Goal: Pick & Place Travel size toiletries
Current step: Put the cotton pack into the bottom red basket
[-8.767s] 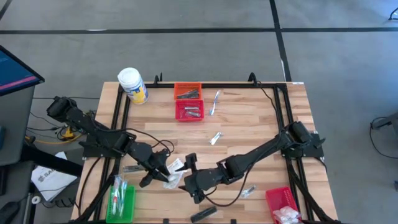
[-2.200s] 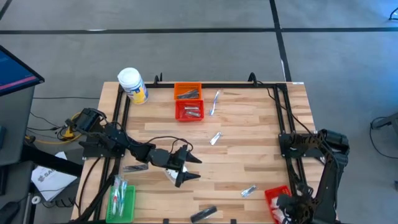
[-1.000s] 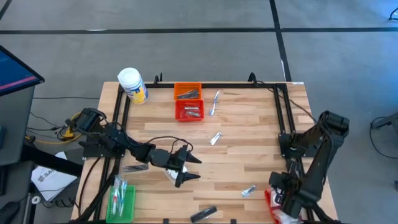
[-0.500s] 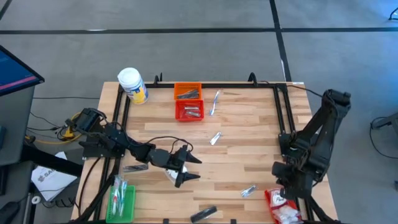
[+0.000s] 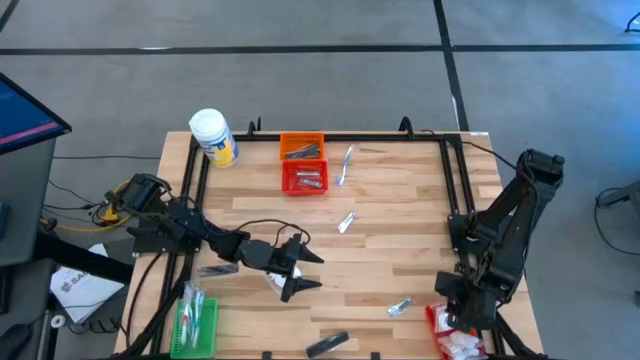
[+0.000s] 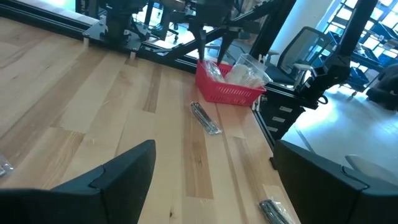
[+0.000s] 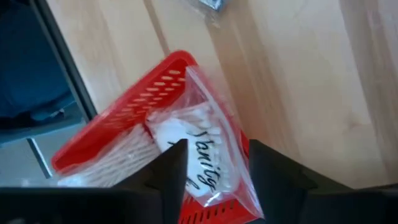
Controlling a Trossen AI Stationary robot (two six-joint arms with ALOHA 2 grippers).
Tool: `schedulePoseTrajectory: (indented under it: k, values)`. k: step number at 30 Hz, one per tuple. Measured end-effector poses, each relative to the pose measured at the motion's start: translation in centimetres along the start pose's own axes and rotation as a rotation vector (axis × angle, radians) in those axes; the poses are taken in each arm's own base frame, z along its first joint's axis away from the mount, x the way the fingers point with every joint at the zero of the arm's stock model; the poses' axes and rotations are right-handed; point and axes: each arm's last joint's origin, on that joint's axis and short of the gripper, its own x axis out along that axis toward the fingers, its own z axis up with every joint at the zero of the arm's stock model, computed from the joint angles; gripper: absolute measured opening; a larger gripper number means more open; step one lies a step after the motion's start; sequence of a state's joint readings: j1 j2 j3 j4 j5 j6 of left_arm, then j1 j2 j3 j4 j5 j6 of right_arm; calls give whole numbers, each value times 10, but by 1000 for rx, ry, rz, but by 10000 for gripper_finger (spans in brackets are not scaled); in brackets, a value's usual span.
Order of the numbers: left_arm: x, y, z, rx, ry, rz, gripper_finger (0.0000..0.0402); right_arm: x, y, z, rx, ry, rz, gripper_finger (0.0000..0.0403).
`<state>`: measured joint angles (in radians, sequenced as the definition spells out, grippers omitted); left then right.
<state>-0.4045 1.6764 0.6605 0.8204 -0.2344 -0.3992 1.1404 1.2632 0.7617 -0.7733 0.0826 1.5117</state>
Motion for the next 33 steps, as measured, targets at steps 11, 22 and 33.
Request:
schedulePoseTrajectory:
  k: [11,22,33]
  values:
    - [0,0,0,-1,-1,-1,319,2,-1,2,-15,6,-16,204]
    - [0,0,0,-1,-1,-1,319,8,1,0,-72,82,-28,44]
    - [0,0,0,-1,-2,2,319,5,8,-2,-157,113,-11,4]
